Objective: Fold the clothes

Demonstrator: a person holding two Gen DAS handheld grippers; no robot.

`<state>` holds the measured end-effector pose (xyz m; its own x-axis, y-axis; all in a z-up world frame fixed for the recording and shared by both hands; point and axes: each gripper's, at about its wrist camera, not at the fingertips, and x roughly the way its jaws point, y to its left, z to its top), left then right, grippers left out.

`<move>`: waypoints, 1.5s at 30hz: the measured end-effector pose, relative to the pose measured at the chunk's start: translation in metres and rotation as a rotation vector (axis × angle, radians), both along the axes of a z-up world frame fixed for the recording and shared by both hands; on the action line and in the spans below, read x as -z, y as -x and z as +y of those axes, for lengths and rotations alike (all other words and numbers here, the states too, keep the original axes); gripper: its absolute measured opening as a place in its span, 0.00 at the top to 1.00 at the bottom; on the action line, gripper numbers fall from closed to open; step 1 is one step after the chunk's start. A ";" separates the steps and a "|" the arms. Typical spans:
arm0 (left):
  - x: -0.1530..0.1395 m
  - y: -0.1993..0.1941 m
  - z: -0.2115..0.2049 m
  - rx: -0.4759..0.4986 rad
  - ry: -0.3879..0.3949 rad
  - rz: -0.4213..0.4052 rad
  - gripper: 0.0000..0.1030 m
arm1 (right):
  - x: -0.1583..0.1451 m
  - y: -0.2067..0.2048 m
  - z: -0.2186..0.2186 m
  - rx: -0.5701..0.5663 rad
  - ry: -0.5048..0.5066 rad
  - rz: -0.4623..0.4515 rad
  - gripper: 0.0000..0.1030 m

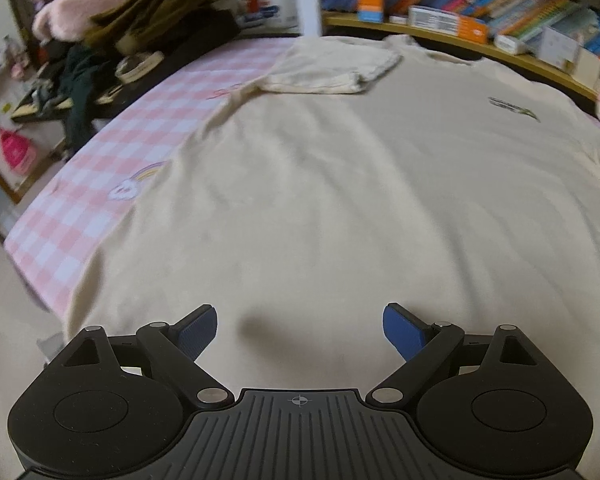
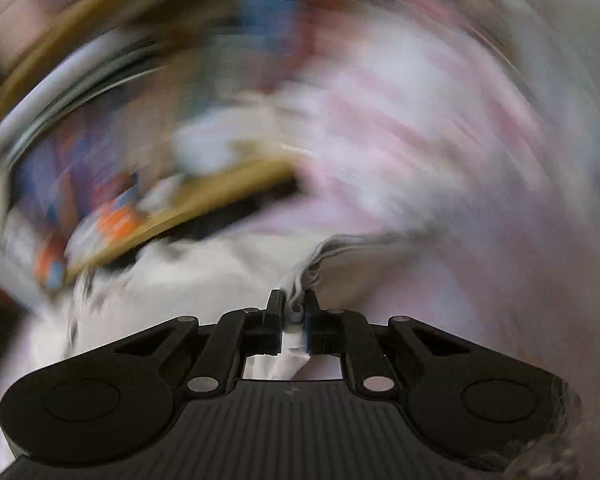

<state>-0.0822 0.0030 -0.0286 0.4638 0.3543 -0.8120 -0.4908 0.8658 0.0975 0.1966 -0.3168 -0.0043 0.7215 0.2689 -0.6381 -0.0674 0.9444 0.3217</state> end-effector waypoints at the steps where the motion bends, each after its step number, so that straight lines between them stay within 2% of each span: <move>1: 0.000 0.002 0.004 -0.015 0.003 0.000 0.10 | -0.011 -0.004 0.025 -0.096 0.100 -0.060 0.91; 3: 0.001 0.007 0.011 -0.042 0.008 -0.004 0.10 | -0.008 -0.001 0.087 -0.386 0.274 -0.092 0.91; 5: 0.002 0.007 0.014 -0.046 0.013 -0.004 0.10 | 0.011 0.010 0.135 -0.622 0.406 -0.057 0.91; 6: 0.002 0.007 0.016 -0.048 0.015 -0.005 0.10 | 0.021 0.013 0.148 -0.674 0.440 -0.042 0.83; 7: 0.003 0.007 0.017 -0.050 0.017 -0.005 0.10 | 0.030 0.017 0.155 -0.681 0.457 -0.035 0.62; 9: 0.004 0.008 0.020 -0.054 0.022 -0.006 0.10 | 0.037 0.020 0.155 -0.635 0.441 -0.040 0.32; 13: 0.006 0.008 0.026 -0.062 0.030 -0.007 0.10 | 0.032 0.027 0.129 -0.613 0.255 0.016 0.27; 15: 0.006 0.007 0.026 -0.056 0.033 -0.010 0.10 | 0.029 0.032 0.118 -0.613 0.203 0.039 0.24; 19: 0.006 0.003 0.021 -0.033 0.033 -0.016 0.10 | 0.023 0.045 0.104 -0.595 0.178 0.053 0.23; 23: 0.008 0.002 0.019 -0.040 0.037 -0.016 0.10 | 0.021 0.050 0.073 -0.418 0.219 0.008 0.24; 26: 0.008 0.000 0.017 -0.045 0.039 -0.016 0.10 | 0.032 0.044 0.054 -0.333 0.235 0.050 0.40; 28: 0.007 -0.002 0.013 -0.035 0.036 -0.017 0.10 | 0.040 0.041 0.049 -0.326 0.240 0.091 0.62; 30: 0.006 -0.003 0.009 -0.019 0.031 -0.019 0.10 | 0.047 0.041 0.047 -0.327 0.254 0.121 0.73; 31: 0.005 -0.003 0.008 -0.018 0.028 -0.021 0.10 | 0.047 0.042 0.045 -0.321 0.266 0.119 0.77; 33: 0.004 -0.004 0.006 -0.015 0.024 -0.025 0.10 | 0.045 0.044 0.041 -0.316 0.270 0.109 0.77; 35: 0.003 -0.005 0.004 -0.012 0.019 -0.028 0.10 | 0.041 0.048 0.037 -0.323 0.253 0.094 0.59; 37: 0.001 -0.006 0.002 -0.013 0.018 -0.033 0.10 | 0.037 0.051 0.033 -0.330 0.235 0.078 0.31; 39: 0.001 -0.008 0.001 -0.007 0.016 -0.038 0.10 | 0.029 0.058 0.032 -0.329 0.229 0.045 0.19; 45: -0.008 -0.007 0.003 -0.026 -0.004 -0.087 0.10 | 0.017 0.082 0.038 -0.297 0.181 -0.006 0.01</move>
